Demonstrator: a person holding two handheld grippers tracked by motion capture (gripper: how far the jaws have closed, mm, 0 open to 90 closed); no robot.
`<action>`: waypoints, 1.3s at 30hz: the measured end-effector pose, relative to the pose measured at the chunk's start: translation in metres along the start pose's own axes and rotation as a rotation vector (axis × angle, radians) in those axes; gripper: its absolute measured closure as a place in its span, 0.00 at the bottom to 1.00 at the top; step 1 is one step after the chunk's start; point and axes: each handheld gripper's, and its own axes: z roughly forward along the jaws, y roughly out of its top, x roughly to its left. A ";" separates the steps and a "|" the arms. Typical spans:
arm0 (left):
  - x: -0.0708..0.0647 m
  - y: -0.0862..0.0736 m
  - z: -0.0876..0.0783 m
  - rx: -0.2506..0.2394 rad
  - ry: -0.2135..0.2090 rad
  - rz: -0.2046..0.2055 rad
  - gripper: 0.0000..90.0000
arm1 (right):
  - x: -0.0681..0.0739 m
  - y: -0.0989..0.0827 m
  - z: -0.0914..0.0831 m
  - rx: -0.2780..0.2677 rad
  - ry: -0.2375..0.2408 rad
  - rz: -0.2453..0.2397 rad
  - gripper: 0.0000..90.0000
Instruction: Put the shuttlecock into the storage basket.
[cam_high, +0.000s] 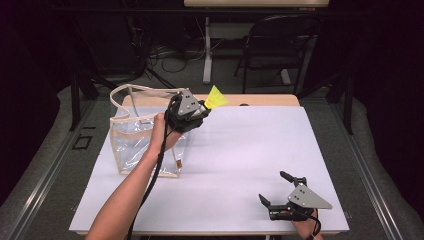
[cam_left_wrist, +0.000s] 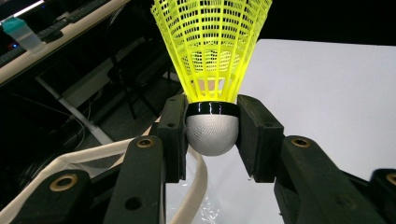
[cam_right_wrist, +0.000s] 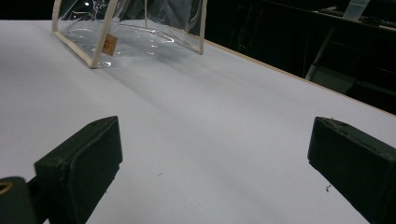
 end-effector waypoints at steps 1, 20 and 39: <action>0.001 0.000 -0.001 -0.001 0.002 0.000 0.72 | 0.000 0.000 0.000 0.001 0.000 0.000 0.03; 0.014 -0.001 -0.014 -0.009 0.046 -0.010 0.72 | 0.000 0.000 0.000 0.000 -0.002 0.002 0.03; 0.033 -0.007 -0.032 -0.002 0.094 -0.027 0.72 | 0.000 0.000 0.001 0.006 0.000 0.003 0.03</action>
